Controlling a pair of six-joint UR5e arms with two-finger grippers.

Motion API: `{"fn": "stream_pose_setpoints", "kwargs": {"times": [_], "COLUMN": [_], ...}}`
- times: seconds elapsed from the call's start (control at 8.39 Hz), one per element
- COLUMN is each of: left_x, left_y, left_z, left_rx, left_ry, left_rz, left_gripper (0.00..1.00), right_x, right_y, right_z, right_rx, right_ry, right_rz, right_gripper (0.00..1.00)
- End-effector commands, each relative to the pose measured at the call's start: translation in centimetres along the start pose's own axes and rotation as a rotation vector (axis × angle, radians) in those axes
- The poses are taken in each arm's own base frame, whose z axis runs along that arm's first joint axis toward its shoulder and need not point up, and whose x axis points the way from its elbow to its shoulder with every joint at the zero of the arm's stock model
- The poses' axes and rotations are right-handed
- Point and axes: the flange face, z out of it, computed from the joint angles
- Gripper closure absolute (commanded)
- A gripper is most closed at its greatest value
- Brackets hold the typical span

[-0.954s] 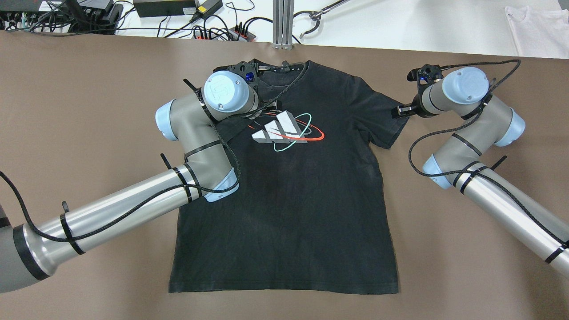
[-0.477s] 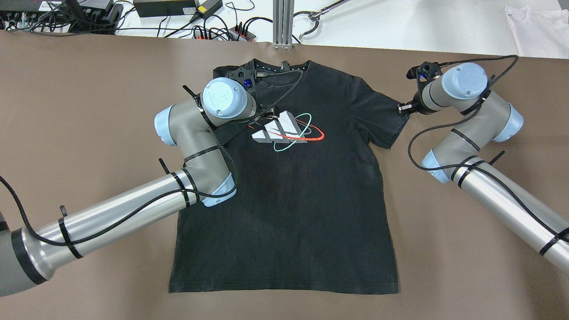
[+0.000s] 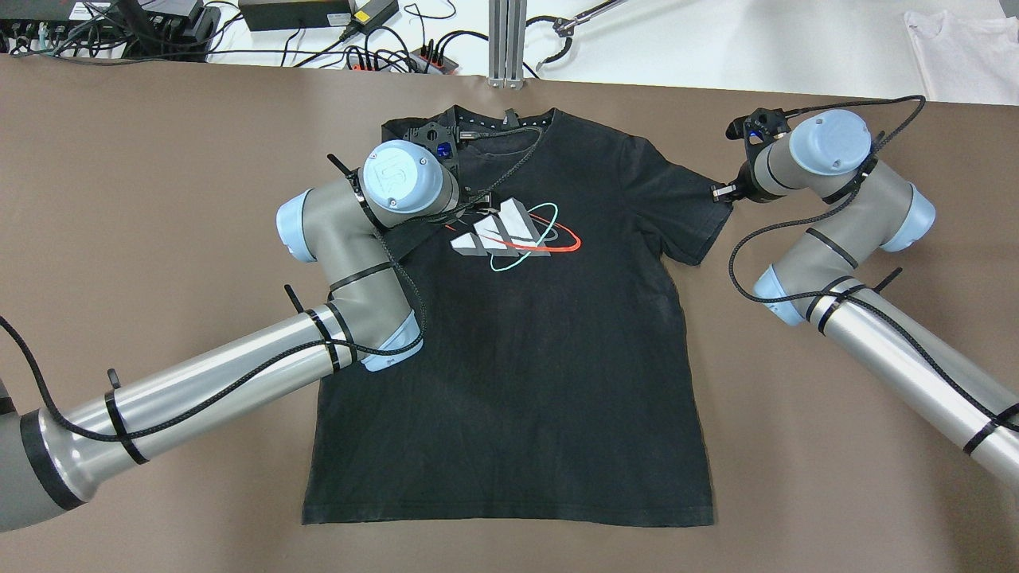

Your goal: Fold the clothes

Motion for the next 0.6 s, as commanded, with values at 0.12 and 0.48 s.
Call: {"fn": "stream_pose_setpoints", "kwargs": {"times": [0.12, 0.48], "left_x": [0.1, -2.4], "left_y": [-1.2, -3.6], "left_z": [-1.7, -2.1], "left_rx": [0.005, 0.001], "left_ry": [0.035, 0.025], "left_rz": [0.012, 0.028], "left_gripper": [0.00, 0.00], "right_x": [-3.1, -8.5], "right_y": [-2.0, -5.5], "right_z": [-3.7, -9.1], "right_rx": [0.057, 0.052], "right_ry": [-0.040, -0.044], "right_rz": [0.070, 0.179], "right_gripper": [1.00, 1.00]}}
